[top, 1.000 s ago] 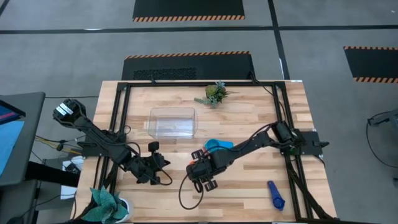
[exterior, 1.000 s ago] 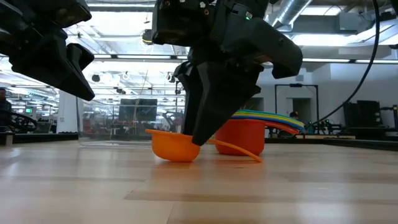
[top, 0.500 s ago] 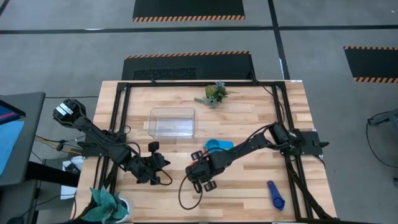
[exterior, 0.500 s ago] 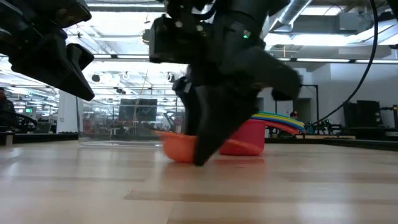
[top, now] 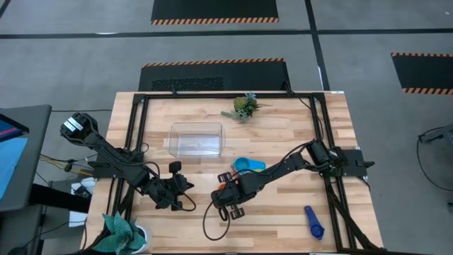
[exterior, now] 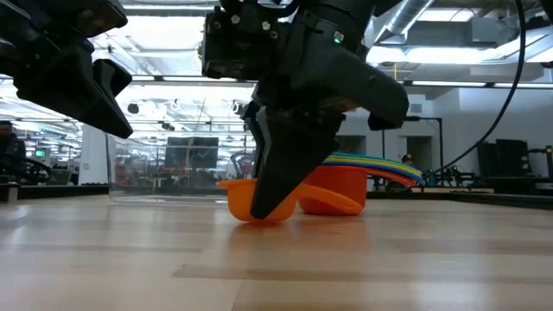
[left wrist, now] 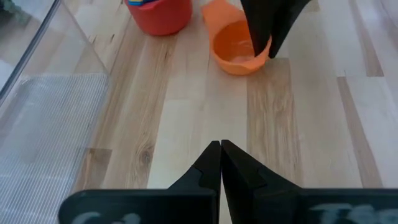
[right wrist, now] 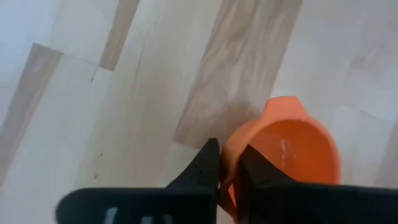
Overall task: Nest measuring cups in basket
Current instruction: Stack the orange measuring cup on top of the light blue measuring cup, then stack the dark blue measuring cup on top of the orange measuring cup
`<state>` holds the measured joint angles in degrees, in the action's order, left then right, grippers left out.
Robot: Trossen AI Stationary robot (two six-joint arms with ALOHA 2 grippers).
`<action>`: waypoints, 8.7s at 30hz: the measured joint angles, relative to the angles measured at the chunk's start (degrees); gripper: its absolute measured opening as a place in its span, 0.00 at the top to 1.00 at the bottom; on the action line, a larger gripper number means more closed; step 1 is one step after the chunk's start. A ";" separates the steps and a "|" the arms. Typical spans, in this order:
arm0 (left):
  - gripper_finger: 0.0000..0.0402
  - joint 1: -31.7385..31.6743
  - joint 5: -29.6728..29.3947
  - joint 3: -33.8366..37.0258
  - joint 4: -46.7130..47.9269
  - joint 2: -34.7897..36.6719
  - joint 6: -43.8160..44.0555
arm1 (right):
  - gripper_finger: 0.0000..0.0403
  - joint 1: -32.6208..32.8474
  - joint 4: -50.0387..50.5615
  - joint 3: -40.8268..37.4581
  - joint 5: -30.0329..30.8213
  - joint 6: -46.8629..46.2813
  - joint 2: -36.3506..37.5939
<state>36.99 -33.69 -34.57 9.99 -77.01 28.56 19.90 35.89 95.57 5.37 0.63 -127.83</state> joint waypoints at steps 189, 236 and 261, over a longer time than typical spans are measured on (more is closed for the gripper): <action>1.00 2.19 -7.72 -0.02 4.38 0.00 10.42 | 0.99 28.82 0.82 -39.41 -18.49 -78.29 27.28; 1.00 2.19 -7.27 0.00 4.03 0.00 14.07 | 0.79 9.20 -13.52 -31.98 -11.06 -10.63 30.99; 1.00 2.19 -7.26 0.00 4.04 0.00 14.70 | 0.52 4.66 -7.00 -34.37 -6.69 -3.05 30.99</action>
<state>39.18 -40.95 -34.57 14.04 -77.01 43.27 24.56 28.89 61.21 -1.32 -2.42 -96.84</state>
